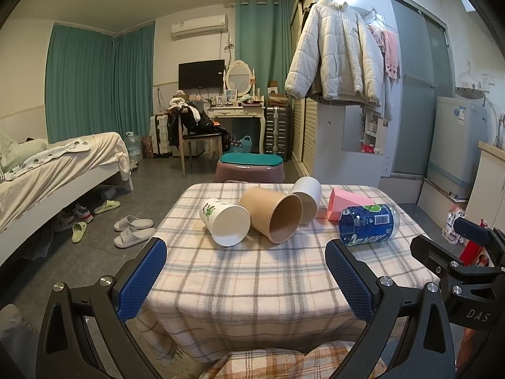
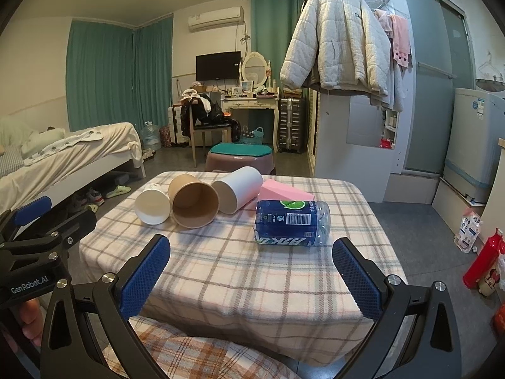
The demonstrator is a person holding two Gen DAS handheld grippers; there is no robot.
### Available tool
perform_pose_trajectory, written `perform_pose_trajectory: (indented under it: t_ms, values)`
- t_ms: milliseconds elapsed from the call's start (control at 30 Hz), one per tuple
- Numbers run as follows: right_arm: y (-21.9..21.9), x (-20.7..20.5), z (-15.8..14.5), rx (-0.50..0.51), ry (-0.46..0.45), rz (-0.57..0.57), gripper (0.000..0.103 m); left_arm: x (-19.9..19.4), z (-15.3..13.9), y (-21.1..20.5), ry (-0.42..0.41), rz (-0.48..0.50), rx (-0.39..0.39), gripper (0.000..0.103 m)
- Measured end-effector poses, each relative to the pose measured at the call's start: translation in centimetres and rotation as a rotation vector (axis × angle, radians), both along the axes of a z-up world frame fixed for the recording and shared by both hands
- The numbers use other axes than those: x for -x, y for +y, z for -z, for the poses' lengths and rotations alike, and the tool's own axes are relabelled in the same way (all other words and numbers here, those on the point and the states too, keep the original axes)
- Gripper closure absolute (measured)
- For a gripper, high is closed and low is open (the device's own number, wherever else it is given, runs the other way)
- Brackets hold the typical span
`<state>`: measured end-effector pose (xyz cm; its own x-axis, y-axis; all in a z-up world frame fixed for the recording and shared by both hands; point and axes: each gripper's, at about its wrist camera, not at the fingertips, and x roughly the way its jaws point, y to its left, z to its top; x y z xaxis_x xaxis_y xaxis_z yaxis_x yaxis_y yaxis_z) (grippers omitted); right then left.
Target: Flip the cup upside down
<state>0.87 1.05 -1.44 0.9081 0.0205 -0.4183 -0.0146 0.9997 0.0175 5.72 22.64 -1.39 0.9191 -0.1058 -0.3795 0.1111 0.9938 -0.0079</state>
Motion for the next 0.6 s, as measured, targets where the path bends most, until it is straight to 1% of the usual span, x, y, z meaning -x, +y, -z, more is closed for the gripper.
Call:
perform_pose_trajectory:
  t_ms: [133,300,400,467,600]
  values:
    - [-0.7,-0.7,-0.3,-0.007,0.012,-0.009,0.0,-0.1,-0.1,-0.1,0.003,-0.005,-0.007,0.0]
    - [-2.3,-2.2,-1.0,0.01,0.034,-0.045,0.0,-2.4,0.0,-1.6,0.033,-0.023,-0.025,0.0]
    - [-3.4,-4.0,-2.0,0.086,0.066,-0.095,0.0,-3.3,-0.2,-2.5,0.053,-0.042,-0.034,0.0]
    - [-4.4,-5.6,-2.8,0.137,0.101,-0.158,0.0,-4.1,-0.1,-3.0,0.069,-0.056,-0.031,0.0]
    - [-6.4,-9.8,-4.0,0.214,0.179,-0.25,0.0,-6.0,0.2,-4.2,0.1,-0.096,-0.035,0.0]
